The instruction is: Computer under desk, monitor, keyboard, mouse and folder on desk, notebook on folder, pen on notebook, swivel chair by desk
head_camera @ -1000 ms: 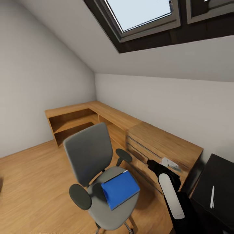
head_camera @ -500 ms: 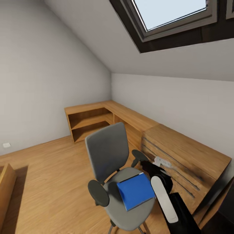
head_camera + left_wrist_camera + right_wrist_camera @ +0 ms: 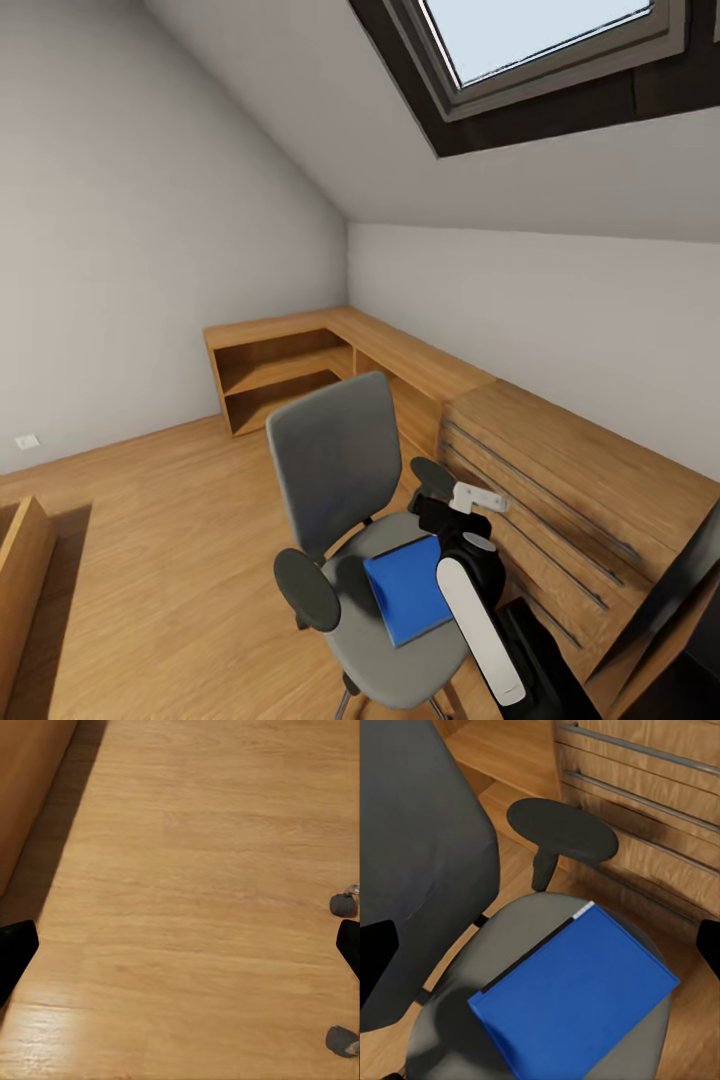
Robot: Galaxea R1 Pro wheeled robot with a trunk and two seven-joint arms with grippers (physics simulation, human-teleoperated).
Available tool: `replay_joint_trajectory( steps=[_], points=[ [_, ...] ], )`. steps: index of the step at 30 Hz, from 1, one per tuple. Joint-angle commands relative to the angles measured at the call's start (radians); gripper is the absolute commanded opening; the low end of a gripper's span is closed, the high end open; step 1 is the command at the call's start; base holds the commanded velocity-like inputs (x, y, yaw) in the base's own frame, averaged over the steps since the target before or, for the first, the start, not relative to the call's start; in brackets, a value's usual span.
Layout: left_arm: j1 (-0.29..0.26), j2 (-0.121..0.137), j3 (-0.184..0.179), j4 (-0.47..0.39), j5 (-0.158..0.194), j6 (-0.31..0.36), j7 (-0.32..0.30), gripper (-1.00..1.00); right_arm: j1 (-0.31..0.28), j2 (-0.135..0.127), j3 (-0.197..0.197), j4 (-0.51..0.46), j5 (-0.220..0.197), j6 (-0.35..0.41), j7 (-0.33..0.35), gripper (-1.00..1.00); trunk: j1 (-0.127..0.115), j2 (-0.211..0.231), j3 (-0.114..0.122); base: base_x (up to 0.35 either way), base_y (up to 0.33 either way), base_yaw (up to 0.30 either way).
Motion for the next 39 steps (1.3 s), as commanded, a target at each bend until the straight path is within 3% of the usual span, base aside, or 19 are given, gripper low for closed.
replay_joint_trajectory(
  steps=[1, 4, 5, 10, 11, 16, 18, 19, 21, 24, 30, 31, 39],
  points=[
    [0.0, 0.008, -0.005, -0.012, 0.017, 0.001, 0.007, 1.0, -0.001, 0.0, 0.001, -0.001, -0.006, 0.004, -0.008, 1.0, 0.004, -0.008, -0.004, 0.0, 0.0, 0.001],
    [0.0, 0.031, -0.001, -0.046, 0.048, 0.022, 0.007, 1.0, -0.001, 0.0, 0.002, 0.0, -0.006, 0.002, -0.008, 1.0, 0.016, -0.029, -0.014, 0.0, 0.0, 0.0],
    [0.0, 0.047, 0.0, -0.074, 0.07, 0.049, 0.006, 1.0, -0.001, 0.0, 0.003, 0.0, -0.006, 0.0, -0.008, 1.0, 0.019, -0.036, -0.017, 0.0, 0.0, 0.0],
    [0.0, 0.077, 0.002, -0.173, 0.131, 0.155, 0.006, 1.0, -0.001, 0.001, 0.002, 0.001, -0.006, -0.001, -0.008, 1.0, 0.039, -0.071, -0.032, 0.0, 0.0, 0.0],
    [0.012, 0.086, 0.003, -0.254, 0.163, 0.234, 0.006, 1.0, -0.001, 0.002, 0.001, 0.002, -0.007, -0.002, -0.008, 1.0, 0.042, -0.078, -0.036, 0.0, 0.0, 0.0],
    [0.062, 0.099, 0.004, -0.415, 0.19, 0.405, 0.006, 1.0, -0.001, 0.003, -0.002, 0.002, -0.008, -0.004, -0.008, 1.0, 0.062, -0.113, -0.051, 0.0, 0.0, 0.0],
    [0.089, 0.114, 0.006, -0.52, 0.197, 0.519, 0.006, 1.0, -0.001, 0.003, -0.004, 0.002, -0.008, -0.005, -0.008, 1.0, 0.069, -0.127, -0.057, 0.0, 0.0, 0.0],
    [0.106, 0.135, 0.009, -0.612, 0.204, 0.62, 0.006, 1.0, -0.001, 0.002, -0.005, 0.002, -0.008, -0.006, -0.007, 1.0, 0.073, -0.134, -0.061, 0.0, 0.0, 0.0],
    [0.112, 0.148, 0.015, -0.664, 0.217, 0.676, 0.006, 1.0, -0.001, 0.002, -0.004, 0.002, -0.008, -0.007, -0.007, 1.0, 0.081, -0.148, -0.067, 0.0, 0.0, 0.0],
    [0.12, 0.164, 0.055, -0.781, 0.264, 0.778, 0.006, 1.0, -0.001, 0.002, -0.002, 0.002, -0.007, -0.008, -0.006, 1.0, 0.092, -0.169, -0.076, 0.0, 0.0, 0.0],
    [0.123, 0.17, 0.099, -0.902, 0.29, 0.851, 0.007, 1.0, -0.001, 0.003, -0.002, 0.003, -0.007, -0.015, -0.005, 1.0, 0.115, -0.211, -0.095, 0.0, 0.0, 0.0],
    [0.123, 0.169, 0.122, -0.918, 0.294, 0.862, 0.007, 1.0, -0.001, 0.002, -0.003, 0.003, -0.007, -0.027, -0.006, 1.0, 0.119, -0.218, -0.098, 0.0, 0.0, 0.0],
    [0.14, 0.165, 0.152, -0.921, 0.298, 0.865, 0.007, 1.0, -0.001, 0.0, -0.004, 0.003, -0.006, -0.049, -0.007, 1.0, 0.15, -0.274, -0.123, 0.0, 0.0, 0.0]
  ],
)
